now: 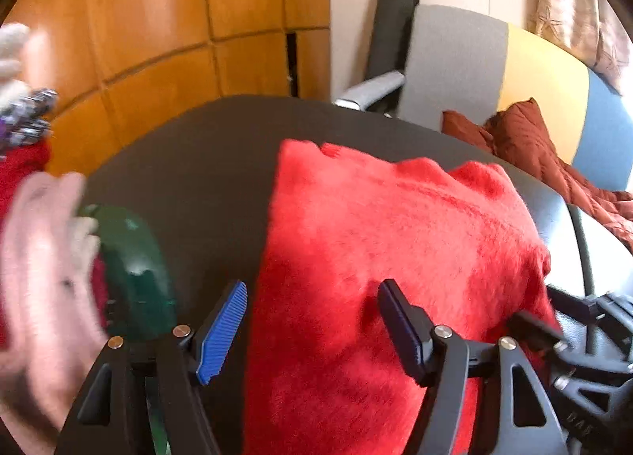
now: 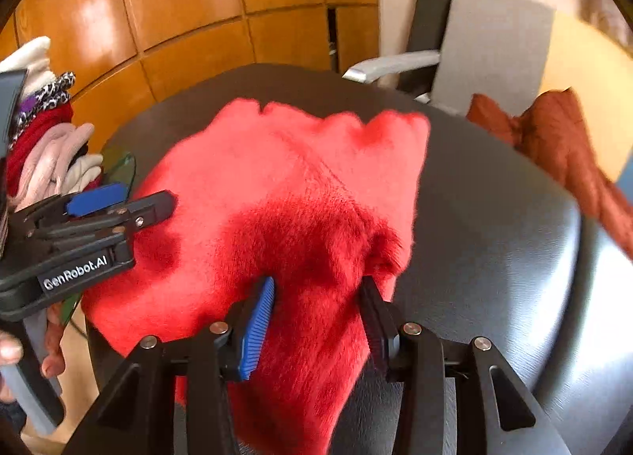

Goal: Fold clothes

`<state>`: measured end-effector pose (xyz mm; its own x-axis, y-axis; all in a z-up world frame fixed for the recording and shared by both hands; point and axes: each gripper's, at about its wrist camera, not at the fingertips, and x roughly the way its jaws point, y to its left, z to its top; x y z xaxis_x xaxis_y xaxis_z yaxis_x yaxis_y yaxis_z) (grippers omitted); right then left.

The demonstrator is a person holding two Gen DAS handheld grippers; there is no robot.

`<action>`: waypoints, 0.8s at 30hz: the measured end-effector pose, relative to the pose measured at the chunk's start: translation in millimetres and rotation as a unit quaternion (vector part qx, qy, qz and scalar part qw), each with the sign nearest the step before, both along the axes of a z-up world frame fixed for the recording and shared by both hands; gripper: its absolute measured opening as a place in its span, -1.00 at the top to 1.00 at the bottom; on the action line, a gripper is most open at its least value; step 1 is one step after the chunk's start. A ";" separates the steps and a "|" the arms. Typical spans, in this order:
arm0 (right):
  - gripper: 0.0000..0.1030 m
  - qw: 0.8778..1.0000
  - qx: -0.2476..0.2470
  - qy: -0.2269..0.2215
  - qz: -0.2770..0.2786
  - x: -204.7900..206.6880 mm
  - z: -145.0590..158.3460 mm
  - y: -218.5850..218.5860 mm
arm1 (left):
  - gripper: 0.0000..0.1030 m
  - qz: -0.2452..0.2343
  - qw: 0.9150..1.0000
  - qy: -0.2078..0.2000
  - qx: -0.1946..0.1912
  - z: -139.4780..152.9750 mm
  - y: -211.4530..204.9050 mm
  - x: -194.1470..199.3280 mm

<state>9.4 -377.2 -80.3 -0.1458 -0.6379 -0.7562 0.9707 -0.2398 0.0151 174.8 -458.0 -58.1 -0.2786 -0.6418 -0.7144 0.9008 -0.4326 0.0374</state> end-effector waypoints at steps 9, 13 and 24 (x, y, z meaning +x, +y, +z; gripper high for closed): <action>-0.77 0.994 -0.043 0.038 -0.096 37.9 54.2 35.3 | -0.38 0.010 0.999 -0.020 -0.034 35.7 41.1 23.0; -0.87 0.994 -0.047 0.028 -0.098 49.8 60.8 38.4 | -0.38 0.024 0.999 -0.015 -0.032 51.6 53.0 34.0; -0.90 0.995 -0.045 0.021 -0.090 71.9 55.4 44.2 | -0.22 0.038 0.997 0.005 -0.063 65.0 72.5 56.6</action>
<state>81.4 -332.9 -24.9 -0.2938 -0.6641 -0.6875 0.9126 -0.4089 0.0049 231.4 -385.5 6.9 -0.2325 -0.7462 -0.6238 0.9316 -0.3552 0.0776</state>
